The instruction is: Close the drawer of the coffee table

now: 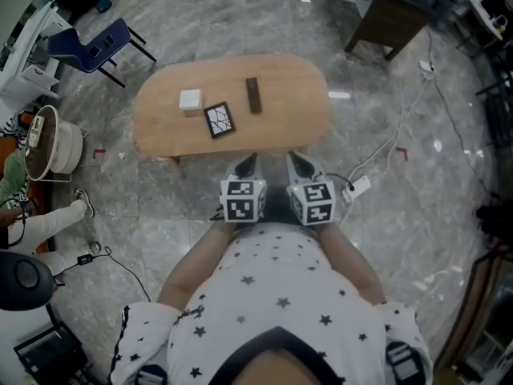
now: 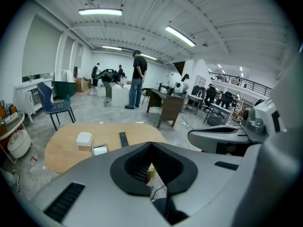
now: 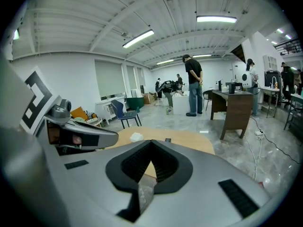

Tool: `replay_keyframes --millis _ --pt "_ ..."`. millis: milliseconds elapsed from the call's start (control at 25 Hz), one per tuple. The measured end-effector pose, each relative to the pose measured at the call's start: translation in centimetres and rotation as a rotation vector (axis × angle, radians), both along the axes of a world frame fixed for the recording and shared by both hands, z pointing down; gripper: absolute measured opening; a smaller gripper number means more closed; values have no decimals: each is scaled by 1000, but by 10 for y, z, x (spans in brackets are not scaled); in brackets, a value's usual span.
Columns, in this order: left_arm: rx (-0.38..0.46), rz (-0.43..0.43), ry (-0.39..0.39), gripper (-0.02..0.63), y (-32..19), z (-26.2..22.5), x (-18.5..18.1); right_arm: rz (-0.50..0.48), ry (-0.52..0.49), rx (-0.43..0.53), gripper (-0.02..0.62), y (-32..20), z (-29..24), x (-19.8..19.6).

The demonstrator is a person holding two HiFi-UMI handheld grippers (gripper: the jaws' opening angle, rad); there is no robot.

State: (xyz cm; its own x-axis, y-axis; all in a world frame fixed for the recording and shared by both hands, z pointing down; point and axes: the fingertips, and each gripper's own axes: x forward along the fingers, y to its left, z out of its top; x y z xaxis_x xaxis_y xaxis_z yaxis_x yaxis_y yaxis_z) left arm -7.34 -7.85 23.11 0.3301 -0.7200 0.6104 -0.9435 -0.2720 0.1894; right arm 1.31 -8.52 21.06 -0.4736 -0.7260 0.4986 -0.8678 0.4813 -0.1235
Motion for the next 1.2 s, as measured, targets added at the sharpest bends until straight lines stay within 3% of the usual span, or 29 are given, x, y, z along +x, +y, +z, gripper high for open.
replay_keyframes --millis 1200 --pt "-16 -20 11 6 -1 6 -14 -6 21 -8 6 0 6 -9"
